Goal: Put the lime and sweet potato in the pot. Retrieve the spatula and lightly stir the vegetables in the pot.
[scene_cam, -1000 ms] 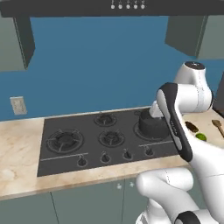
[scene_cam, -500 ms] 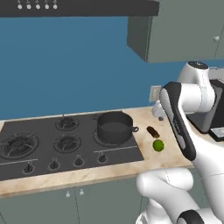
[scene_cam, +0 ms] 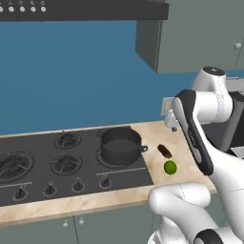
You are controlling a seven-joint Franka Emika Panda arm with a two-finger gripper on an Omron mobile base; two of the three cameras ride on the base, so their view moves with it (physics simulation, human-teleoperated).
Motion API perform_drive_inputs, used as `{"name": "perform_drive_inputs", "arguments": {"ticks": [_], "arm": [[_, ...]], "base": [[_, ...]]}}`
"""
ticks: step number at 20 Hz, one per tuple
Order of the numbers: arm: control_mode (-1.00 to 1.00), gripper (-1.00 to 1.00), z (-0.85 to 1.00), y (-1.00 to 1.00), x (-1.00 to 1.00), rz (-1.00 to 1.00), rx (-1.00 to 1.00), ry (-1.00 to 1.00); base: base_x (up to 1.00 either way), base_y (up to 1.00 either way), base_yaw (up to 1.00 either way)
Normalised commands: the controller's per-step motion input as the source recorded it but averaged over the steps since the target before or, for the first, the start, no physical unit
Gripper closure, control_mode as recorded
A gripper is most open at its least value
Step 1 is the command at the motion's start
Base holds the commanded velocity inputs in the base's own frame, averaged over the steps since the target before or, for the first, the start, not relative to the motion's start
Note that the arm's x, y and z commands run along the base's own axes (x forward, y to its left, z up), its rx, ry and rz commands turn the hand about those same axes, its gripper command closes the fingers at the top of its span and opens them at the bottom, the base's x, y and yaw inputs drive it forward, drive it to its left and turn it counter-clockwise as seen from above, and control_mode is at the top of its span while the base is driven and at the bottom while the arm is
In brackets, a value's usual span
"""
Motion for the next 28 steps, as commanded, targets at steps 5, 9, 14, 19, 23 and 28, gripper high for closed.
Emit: {"name": "perform_drive_inputs", "arguments": {"ticks": [5,9,14,19,23,28], "arm": [[1.00,-1.00,0.00,0.00,0.00,0.00,0.00,0.00],[1.00,-1.00,0.00,0.00,0.00,0.00,0.00,0.00],[1.00,-1.00,0.00,0.00,0.00,0.00,0.00,0.00],[-1.00,-1.00,0.00,0.00,0.00,0.00,0.00,0.00],[-1.00,-1.00,-0.26,0.00,0.00,0.00,0.00,0.03],[-1.00,-1.00,-0.67,0.00,-0.05,-0.06,-0.10,0.01]], "base": [[0.30,-0.03,-0.01],[0.00,0.00,0.00],[0.00,0.00,0.00],[0.00,0.00,0.00],[0.00,0.00,0.00],[0.00,0.00,0.00]]}}
